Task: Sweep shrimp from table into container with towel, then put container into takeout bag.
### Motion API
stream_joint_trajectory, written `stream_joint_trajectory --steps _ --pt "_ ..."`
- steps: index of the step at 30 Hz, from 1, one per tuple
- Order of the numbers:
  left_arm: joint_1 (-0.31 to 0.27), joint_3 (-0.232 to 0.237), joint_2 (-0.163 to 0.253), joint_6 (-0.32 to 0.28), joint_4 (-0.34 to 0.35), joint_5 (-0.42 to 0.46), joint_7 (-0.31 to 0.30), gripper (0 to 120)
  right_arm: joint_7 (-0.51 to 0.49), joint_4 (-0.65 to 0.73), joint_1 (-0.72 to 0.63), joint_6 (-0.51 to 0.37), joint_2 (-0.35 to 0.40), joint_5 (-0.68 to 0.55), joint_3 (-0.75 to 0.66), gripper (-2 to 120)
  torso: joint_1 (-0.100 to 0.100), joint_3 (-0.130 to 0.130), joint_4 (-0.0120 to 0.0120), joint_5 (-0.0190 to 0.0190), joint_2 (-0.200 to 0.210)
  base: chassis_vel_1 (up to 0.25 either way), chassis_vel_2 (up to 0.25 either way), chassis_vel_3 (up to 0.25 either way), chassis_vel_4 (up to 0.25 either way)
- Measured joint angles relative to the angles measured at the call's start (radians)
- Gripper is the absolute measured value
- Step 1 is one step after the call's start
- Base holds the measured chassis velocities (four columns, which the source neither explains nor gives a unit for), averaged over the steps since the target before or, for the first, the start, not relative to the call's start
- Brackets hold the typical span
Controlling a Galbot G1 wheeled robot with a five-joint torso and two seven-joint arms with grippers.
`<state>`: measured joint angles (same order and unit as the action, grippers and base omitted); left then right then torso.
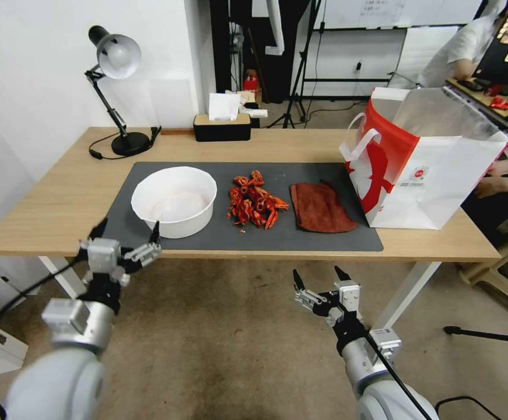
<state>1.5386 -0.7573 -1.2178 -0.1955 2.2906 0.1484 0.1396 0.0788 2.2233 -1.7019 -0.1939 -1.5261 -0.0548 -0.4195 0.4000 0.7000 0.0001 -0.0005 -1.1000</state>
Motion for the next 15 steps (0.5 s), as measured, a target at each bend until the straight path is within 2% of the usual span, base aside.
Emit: stream_joint_trajectory --steps 1,2,4,5,6,8,9,10,11,12,13,14,15 --pt "-0.04 -0.003 0.12 0.033 -0.061 0.03 0.061 100 0.0 0.0 -0.002 0.0 0.001 0.001 -0.002 100 0.0 0.0 0.0 0.0002 0.0 0.0 0.0 0.0 0.0" --pt "-0.04 -0.003 0.12 0.033 -0.061 0.03 0.061 100 0.0 0.0 -0.002 0.0 0.001 0.001 -0.002 100 0.0 0.0 0.0 0.0002 0.0 0.0 0.0 0.0 0.0" --pt "-0.105 0.012 0.282 0.084 -0.146 0.084 0.112 100 0.0 0.0 -0.004 0.0 0.002 -0.001 -0.002 100 0.0 0.0 0.0002 -0.0006 0.0 0.0 0.0 0.0 0.0" --pt "-0.105 0.012 0.282 0.084 -0.146 0.084 0.112 100 0.0 0.0 -0.004 0.0 0.002 -0.001 -0.002 100 0.0 0.0 0.0002 -0.0006 0.0 0.0 0.0 0.0 0.0" --pt "-0.167 0.03 0.415 0.112 -0.203 0.117 0.139 100 0.0 0.0 -0.003 0.0 0.001 -0.007 0.0 100 0.0 0.0 -0.0003 0.0003 0.0 0.0 0.0 0.0 0.0" --pt "-0.263 0.06 0.577 0.128 -0.264 0.172 0.199 100 0.0 -0.006 0.003 0.0 0.0 -0.009 0.001 100 0.0 0.0 -0.0005 0.0003 0.0 0.0 0.0 0.0 0.0" --pt "-0.263 0.06 0.577 0.128 -0.264 0.172 0.199 100 0.0 -0.006 0.003 0.0 0.0 -0.009 0.001 100 0.0 0.0 -0.0005 0.0003 0.0 0.0 0.0 0.0 0.0" --pt "-0.319 0.078 0.663 0.135 -0.296 0.203 0.274 100 0.0 -0.01 0.006 0.0 0.0 -0.01 0.001 100 0.0 0.0 -0.0002 0.0005 0.0 0.0 0.0 0.0 0.0" --pt "-0.319 0.078 0.663 0.135 -0.296 0.203 0.274 100 0.0 -0.01 0.006 0.0 0.0 -0.01 0.001 100 0.0 0.0 -0.0002 0.0005 0.0 0.0 0.0 0.0 0.0" --pt "-0.35 0.09 0.708 0.139 -0.313 0.209 0.326 100 -0.001 -0.01 0.007 0.0 -0.001 -0.01 0.001 100 0.0 0.0 -0.0002 0.0005 0.0 0.0 0.0 0.0 0.0" --pt "-0.38 0.103 0.765 0.146 -0.333 0.204 0.405 100 -0.002 -0.01 0.008 0.0 -0.002 -0.011 0.004 100 0.0 0.0 -0.0004 0.0007 0.0 0.0 0.0 0.0 0.0" --pt "-0.38 0.103 0.765 0.146 -0.333 0.204 0.405 100 -0.002 -0.01 0.008 0.0 -0.002 -0.011 0.004 100 0.0 0.0 -0.0004 0.0007 0.0 0.0 0.0 0.0 0.0" --pt "-0.416 0.136 0.808 0.165 -0.349 0.185 0.475 100 -0.003 -0.012 0.008 0.0 -0.004 -0.011 0.009 100 0.0 0.0 0.0005 0.0006 0.0 0.0 0.0 0.0 0.0"
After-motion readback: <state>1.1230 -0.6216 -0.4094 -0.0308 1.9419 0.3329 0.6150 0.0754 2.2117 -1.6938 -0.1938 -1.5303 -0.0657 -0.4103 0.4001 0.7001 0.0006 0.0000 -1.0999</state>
